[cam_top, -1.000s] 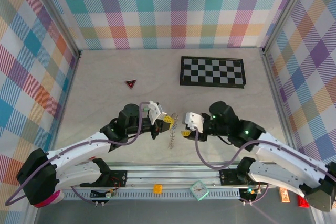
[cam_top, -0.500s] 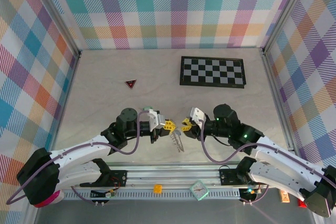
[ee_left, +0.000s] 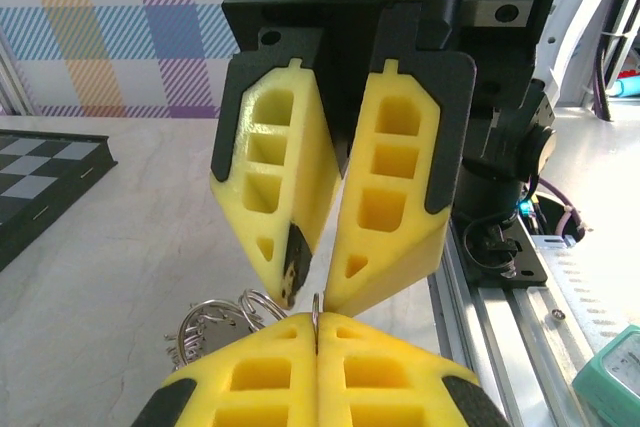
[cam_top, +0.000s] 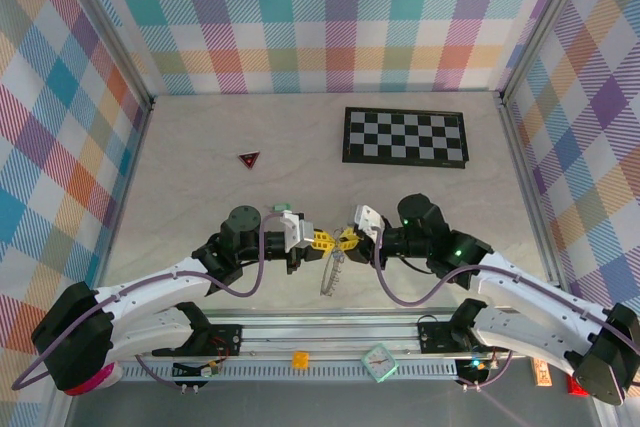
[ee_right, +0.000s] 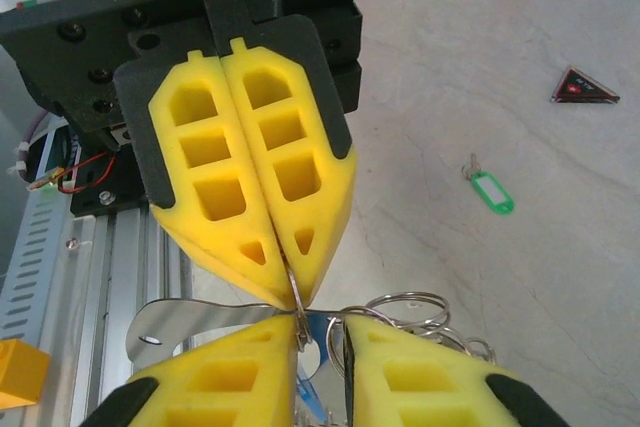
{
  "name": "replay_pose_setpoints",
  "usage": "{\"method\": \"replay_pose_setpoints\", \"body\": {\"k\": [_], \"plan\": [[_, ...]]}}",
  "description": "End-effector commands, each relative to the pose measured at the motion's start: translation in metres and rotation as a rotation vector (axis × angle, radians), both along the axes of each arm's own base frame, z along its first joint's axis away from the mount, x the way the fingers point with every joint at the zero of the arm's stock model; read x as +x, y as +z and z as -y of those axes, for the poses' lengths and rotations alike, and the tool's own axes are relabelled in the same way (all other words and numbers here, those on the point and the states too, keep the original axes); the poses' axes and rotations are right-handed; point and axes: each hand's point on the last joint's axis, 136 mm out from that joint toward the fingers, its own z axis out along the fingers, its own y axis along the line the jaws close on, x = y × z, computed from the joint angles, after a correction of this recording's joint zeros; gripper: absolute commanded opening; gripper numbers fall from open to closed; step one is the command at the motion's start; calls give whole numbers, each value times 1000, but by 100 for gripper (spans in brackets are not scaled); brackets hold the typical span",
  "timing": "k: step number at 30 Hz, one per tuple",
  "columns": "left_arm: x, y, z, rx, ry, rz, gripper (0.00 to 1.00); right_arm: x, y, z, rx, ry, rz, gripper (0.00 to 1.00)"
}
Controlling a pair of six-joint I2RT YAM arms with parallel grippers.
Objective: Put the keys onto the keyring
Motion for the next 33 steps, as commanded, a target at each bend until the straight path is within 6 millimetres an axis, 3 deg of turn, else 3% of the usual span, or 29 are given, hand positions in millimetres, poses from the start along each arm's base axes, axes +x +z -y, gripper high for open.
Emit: {"method": "replay_pose_setpoints", "body": {"k": [1,7,12,16,22,26,33], "plan": [[-12,22,2,-74,-60,74,0,-1,20,-8,49,45,36,16],[-11,25,2,-88,-49,76,0,-4,21,-13,62,73,18,16],[-9,27,3,-107,-38,74,0,-4,18,-16,52,88,16,1],[0,22,1,-83,12,57,1,-1,19,-13,15,81,43,0],[8,3,-5,3,79,26,32,4,12,-5,-95,73,76,0],[11,-4,-8,46,107,21,35,6,8,-5,-156,90,72,0],[13,-8,-6,83,105,11,33,4,5,-5,-225,139,62,0]]}}
